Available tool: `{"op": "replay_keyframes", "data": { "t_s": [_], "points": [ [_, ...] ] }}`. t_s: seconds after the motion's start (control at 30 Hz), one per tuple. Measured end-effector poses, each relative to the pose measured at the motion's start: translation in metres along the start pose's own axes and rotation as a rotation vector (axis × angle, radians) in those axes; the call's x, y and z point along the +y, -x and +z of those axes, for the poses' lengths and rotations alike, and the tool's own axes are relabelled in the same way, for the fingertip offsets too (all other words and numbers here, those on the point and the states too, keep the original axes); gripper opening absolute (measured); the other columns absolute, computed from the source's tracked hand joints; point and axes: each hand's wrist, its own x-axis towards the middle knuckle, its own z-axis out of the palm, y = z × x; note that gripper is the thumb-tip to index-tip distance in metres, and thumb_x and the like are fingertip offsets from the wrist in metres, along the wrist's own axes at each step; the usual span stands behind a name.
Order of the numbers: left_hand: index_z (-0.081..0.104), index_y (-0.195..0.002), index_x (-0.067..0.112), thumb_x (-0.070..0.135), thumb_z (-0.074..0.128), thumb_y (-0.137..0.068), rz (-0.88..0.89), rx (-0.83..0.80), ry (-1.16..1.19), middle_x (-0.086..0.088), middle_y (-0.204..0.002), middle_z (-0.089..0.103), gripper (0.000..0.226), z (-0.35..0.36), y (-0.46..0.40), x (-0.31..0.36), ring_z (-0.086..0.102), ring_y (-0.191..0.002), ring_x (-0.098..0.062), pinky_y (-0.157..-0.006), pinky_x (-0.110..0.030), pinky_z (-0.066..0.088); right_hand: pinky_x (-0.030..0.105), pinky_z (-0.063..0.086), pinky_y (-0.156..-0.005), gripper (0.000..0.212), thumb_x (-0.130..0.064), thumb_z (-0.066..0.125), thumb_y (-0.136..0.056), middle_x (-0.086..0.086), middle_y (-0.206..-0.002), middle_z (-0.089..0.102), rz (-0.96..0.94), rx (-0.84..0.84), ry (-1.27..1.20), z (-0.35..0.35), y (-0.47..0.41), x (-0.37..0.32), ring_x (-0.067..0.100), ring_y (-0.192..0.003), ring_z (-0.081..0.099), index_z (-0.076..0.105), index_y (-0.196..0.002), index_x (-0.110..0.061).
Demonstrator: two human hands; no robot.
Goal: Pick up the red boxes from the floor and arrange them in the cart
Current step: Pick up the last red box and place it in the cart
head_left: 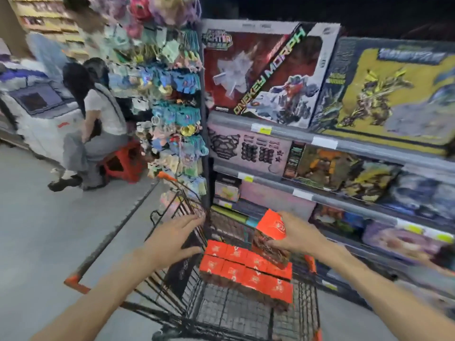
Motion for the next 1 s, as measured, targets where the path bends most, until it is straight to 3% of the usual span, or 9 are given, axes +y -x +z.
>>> {"op": "replay_keyframes", "data": {
  "t_s": [0.13,0.27,0.63,0.7,0.8,0.83,0.93,1.0],
  "points": [
    [0.017,-0.159,0.027,0.069,0.046,-0.093,0.124,-0.017,0.015,0.004,-0.164,0.022,0.083,0.016,-0.027,-0.016,0.024,-0.148,-0.016,-0.122,-0.035,0.015,0.040,0.051,-0.087,0.092,-0.076,0.067,-0.068,0.001,-0.129,0.061,0.125,-0.001,-0.017,0.011,0.015,-0.002,0.025,-0.114,0.060,0.041,-0.136,-0.021],
    [0.014,-0.159,0.026,0.073,0.041,-0.093,0.176,-0.060,0.025,0.002,-0.165,0.020,0.085,0.032,-0.051,-0.036,0.022,-0.149,-0.017,-0.122,-0.035,0.021,0.039,0.048,-0.088,0.093,-0.071,0.070,-0.072,0.000,-0.134,0.058,0.174,-0.005,-0.030,0.035,0.005,-0.006,0.023,-0.119,0.057,0.037,-0.144,-0.020],
    [0.017,-0.158,0.022,0.069,0.041,-0.094,0.094,-0.147,0.061,-0.005,-0.164,0.022,0.083,0.092,-0.063,-0.105,0.019,-0.150,-0.026,-0.122,-0.048,0.019,0.040,0.048,-0.099,0.102,-0.079,0.061,-0.075,0.004,-0.144,0.051,-0.014,-0.147,-0.032,0.153,-0.092,-0.063,0.024,-0.127,0.053,0.028,-0.151,-0.019],
    [0.018,-0.157,0.022,0.068,0.043,-0.094,0.074,-0.138,0.064,-0.005,-0.163,0.023,0.082,0.107,-0.063,-0.118,0.020,-0.150,-0.026,-0.122,-0.048,0.019,0.043,0.045,-0.106,0.109,-0.086,0.049,-0.073,0.007,-0.148,0.047,-0.057,-0.205,-0.017,0.178,-0.110,-0.076,0.025,-0.131,0.050,0.025,-0.153,-0.016],
    [0.020,-0.156,0.022,0.069,0.037,-0.095,0.054,-0.115,0.102,-0.004,-0.162,0.026,0.079,0.126,-0.066,-0.132,0.022,-0.149,-0.024,-0.122,-0.047,0.021,0.048,0.038,-0.113,0.133,-0.105,0.010,-0.058,0.008,-0.150,0.044,-0.112,-0.246,-0.010,0.223,-0.138,-0.089,0.029,-0.134,0.044,0.024,-0.154,-0.014],
    [0.020,-0.156,0.022,0.070,0.034,-0.094,0.038,-0.110,0.108,-0.003,-0.162,0.027,0.079,0.133,-0.066,-0.137,0.023,-0.149,-0.023,-0.121,-0.046,0.022,0.047,0.036,-0.114,0.132,-0.104,0.010,-0.059,0.008,-0.149,0.044,-0.125,-0.258,-0.002,0.240,-0.145,-0.091,0.028,-0.134,0.043,0.024,-0.154,-0.013],
    [0.019,-0.157,0.022,0.067,0.037,-0.095,-0.002,-0.107,0.109,-0.001,-0.163,0.024,0.079,0.156,-0.066,-0.148,0.018,-0.151,-0.020,-0.123,-0.045,0.018,0.041,0.033,-0.112,0.101,-0.077,0.051,-0.082,0.004,-0.143,0.046,-0.131,-0.278,0.030,0.290,-0.165,-0.095,0.026,-0.128,0.040,0.025,-0.154,-0.012],
    [0.017,-0.158,0.021,0.064,0.042,-0.096,0.001,-0.122,0.103,-0.001,-0.164,0.021,0.079,0.170,-0.067,-0.154,0.015,-0.151,-0.019,-0.124,-0.045,0.014,0.040,0.035,-0.113,0.100,-0.066,0.068,-0.082,0.005,-0.142,0.046,-0.150,-0.309,0.044,0.321,-0.177,-0.099,0.025,-0.126,0.040,0.025,-0.153,-0.010]
  ]
}}
